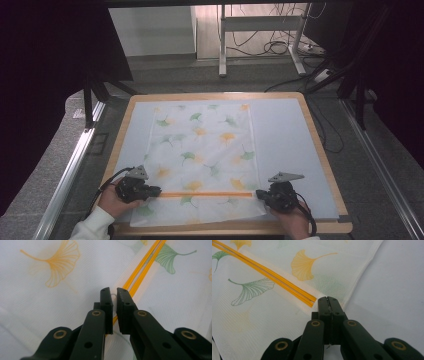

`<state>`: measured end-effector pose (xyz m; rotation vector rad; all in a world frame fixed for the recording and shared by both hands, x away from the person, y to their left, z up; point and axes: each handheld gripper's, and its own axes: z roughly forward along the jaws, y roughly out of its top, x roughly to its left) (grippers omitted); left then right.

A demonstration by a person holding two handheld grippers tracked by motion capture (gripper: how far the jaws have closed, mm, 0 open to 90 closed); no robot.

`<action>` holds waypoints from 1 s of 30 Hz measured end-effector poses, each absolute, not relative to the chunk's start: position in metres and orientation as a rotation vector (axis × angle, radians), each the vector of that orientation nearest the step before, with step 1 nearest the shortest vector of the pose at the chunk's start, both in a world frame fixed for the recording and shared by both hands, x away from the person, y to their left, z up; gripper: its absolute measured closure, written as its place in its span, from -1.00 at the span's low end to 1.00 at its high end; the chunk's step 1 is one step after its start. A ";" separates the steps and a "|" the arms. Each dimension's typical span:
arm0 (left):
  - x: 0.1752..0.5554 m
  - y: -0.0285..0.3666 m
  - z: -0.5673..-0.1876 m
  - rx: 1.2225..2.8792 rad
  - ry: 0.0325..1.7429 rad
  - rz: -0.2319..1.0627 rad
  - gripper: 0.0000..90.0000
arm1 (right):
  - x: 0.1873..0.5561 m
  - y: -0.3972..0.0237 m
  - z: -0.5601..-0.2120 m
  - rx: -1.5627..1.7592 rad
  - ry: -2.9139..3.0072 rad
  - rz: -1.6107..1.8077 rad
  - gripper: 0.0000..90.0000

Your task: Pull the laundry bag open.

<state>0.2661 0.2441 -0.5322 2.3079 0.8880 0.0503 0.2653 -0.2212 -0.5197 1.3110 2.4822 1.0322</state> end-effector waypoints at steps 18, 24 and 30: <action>0.262 0.260 -0.533 2.288 0.927 0.061 0.89 | 0.265 -0.221 -0.520 1.311 2.485 1.032 0.98; 0.261 0.265 -0.534 2.283 0.934 0.070 0.89 | 0.265 -0.221 -0.520 1.311 2.484 1.033 0.98; 0.260 0.271 -0.534 2.280 0.944 0.075 0.89 | 0.265 -0.221 -0.520 1.311 2.484 1.033 0.98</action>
